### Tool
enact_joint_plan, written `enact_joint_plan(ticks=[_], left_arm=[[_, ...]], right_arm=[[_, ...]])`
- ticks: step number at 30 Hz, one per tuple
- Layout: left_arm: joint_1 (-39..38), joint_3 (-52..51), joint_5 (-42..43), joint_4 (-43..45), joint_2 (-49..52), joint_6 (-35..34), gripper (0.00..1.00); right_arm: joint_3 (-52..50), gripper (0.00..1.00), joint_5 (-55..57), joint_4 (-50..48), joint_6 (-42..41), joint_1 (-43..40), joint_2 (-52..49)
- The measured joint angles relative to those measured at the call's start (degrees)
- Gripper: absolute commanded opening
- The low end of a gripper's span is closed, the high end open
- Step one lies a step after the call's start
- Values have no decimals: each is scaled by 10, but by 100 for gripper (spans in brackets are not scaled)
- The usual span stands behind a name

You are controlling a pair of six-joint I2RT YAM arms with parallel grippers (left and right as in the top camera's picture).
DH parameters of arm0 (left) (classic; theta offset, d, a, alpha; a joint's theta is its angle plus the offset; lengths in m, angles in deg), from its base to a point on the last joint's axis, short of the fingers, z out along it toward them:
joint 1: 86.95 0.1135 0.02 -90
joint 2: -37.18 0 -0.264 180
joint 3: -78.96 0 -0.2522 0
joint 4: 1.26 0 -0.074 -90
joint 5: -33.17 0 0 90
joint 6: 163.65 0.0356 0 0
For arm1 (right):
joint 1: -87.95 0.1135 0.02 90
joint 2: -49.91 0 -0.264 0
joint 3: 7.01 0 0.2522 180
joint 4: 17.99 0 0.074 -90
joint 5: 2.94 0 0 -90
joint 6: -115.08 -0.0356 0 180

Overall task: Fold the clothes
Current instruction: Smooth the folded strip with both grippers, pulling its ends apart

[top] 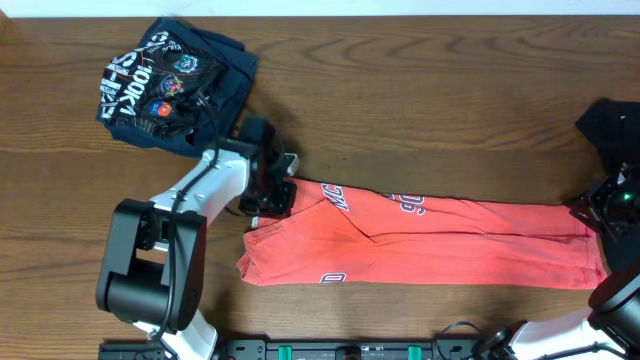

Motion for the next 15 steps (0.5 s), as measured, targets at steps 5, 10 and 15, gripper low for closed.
enact_joint_plan(ticks=[5, 10, 15], left_arm=[[3, -2, -46, 32, 2, -37, 6], [52, 6, -99, 64, 2, -91, 6], [105, 7, -118, 75, 2, -110, 6]], right_arm=[[0, 29, 9, 12, -14, 0, 0], [-2, 29, 38, 16, -29, 2, 0], [-28, 26, 46, -4, -37, 19, 0]])
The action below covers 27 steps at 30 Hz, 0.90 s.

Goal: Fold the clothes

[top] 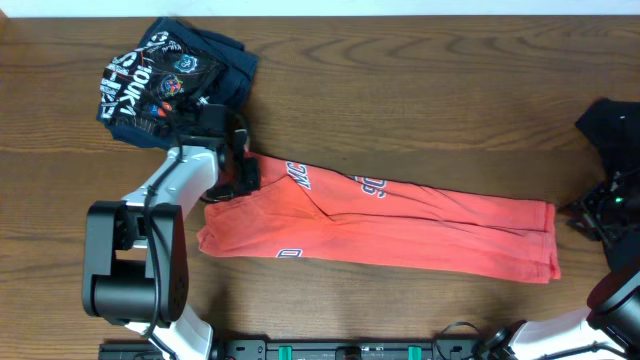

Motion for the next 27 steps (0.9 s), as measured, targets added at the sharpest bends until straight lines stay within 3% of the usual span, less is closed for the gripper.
enact_joint_plan(ticks=[10, 14, 18, 25, 27], left_arm=[[-7, 1, -18, -1, 0, 0, 6], [-7, 1, -18, -2, 0, -2, 6], [-7, 1, -17, 0, 0, -2, 6], [-7, 0, 20, 56, 7, -2, 6], [-7, -1, 35, 79, 11, -2, 9]], right_arm=[[-81, 18, 14, -23, -15, 86, 0], [-105, 15, 49, -72, -58, 87, 5], [-140, 12, 53, -183, -97, 89, 29], [-178, 14, 55, -373, -137, 110, 33], [-181, 29, 56, -408, -141, 119, 29]])
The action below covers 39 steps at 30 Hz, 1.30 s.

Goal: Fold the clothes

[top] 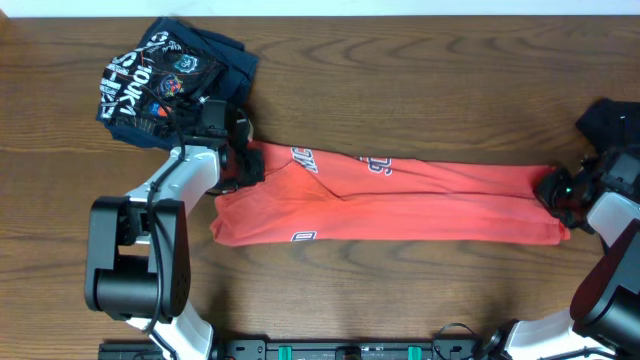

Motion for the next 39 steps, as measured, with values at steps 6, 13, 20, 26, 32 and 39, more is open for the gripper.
enact_joint_plan(ticks=[6, 13, 20, 26, 32, 39], left_arm=[[3, 6, 22, -6, 3, 1, 17], [10, 18, 29, -65, 3, 8, 26], [12, 18, 35, -111, -53, 9, 31], [12, 18, 52, -150, -150, 9, 36], [12, 18, 57, -162, -235, 9, 40], [12, 18, 58, -162, -259, 9, 43]], right_arm=[[8, 44, -84, -5, 21, -11, -4], [79, 52, -183, 144, 75, -88, 7], [120, 68, -155, 183, 170, -111, 18], [120, 71, -109, 174, 212, -109, -11], [123, 68, -99, 175, 250, -109, -65], [136, 45, -127, 208, 299, -108, -83]])
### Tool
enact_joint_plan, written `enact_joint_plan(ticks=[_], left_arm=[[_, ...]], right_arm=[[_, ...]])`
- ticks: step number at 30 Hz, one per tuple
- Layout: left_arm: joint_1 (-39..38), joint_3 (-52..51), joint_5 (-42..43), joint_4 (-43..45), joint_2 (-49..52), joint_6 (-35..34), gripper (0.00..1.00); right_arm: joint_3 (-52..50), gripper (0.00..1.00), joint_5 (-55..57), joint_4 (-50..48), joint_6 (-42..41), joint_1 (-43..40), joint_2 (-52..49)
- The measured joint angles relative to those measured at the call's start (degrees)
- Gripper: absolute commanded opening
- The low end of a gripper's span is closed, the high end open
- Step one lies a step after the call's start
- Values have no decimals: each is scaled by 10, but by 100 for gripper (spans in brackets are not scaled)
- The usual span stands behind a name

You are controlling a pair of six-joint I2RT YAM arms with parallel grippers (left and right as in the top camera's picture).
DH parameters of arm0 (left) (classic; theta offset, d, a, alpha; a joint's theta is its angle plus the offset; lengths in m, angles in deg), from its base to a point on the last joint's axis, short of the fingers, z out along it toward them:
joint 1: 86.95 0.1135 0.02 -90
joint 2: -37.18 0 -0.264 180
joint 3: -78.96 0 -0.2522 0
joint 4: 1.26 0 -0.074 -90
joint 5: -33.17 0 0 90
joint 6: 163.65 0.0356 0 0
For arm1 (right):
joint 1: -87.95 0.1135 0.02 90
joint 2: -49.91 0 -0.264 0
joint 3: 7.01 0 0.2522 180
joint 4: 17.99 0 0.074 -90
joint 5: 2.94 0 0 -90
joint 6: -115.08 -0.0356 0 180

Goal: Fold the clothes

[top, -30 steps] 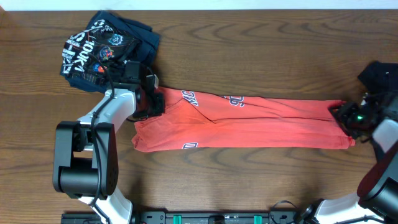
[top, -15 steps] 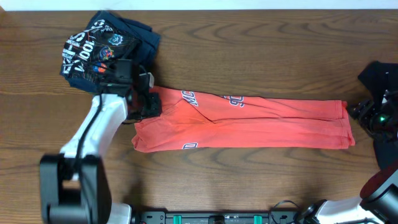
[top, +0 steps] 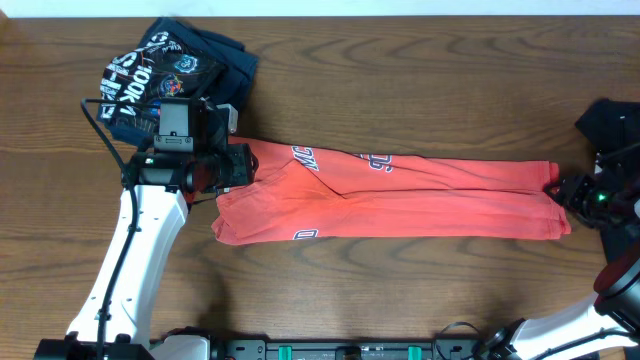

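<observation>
A long orange garment (top: 400,200) with white lettering lies stretched left to right across the middle of the table. My left gripper (top: 240,166) sits on its upper left corner, and the cloth is drawn up toward the fingers as if pinched. My right gripper (top: 556,189) touches the middle of the garment's right edge. Its fingers are hidden under the wrist, so whether they are open or shut does not show.
A dark navy printed garment (top: 170,80) lies crumpled at the back left, just behind my left wrist. A black cloth (top: 612,125) lies at the right edge of the table. The wooden table (top: 400,80) runs to a white strip at the back.
The garment has stayed where it was. My left arm has changed posture, with its wrist now seen larger, and the gripper is still at the corner. My right wrist has shifted slightly right.
The orange garment first lay further right, with my left gripper at its upper left corner. It then sat shifted far left and slanted, the right arm away from it. Later it lay straighter with my right gripper at its right edge, as now.
</observation>
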Motion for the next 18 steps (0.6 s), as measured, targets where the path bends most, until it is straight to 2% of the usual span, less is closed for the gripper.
enact_joint_plan(ticks=[9, 11, 12, 13, 18], left_arm=[[0, 0, 0, 1, 0, 0, 43], [0, 0, 0, 1, 0, 0, 43], [0, 0, 0, 1, 0, 0, 43], [0, 0, 0, 0, 0, 0, 43], [0, 0, -1, 1, 0, 0, 43]], right_arm=[[0, 29, -16, 44, 10, 0, -9], [-1, 17, -15, 42, 10, 0, -9], [-1, 5, -12, 39, 10, 0, -10], [-1, 1, -10, 37, 9, 0, -12], [29, 1, 11, 85, -16, 0, -21]])
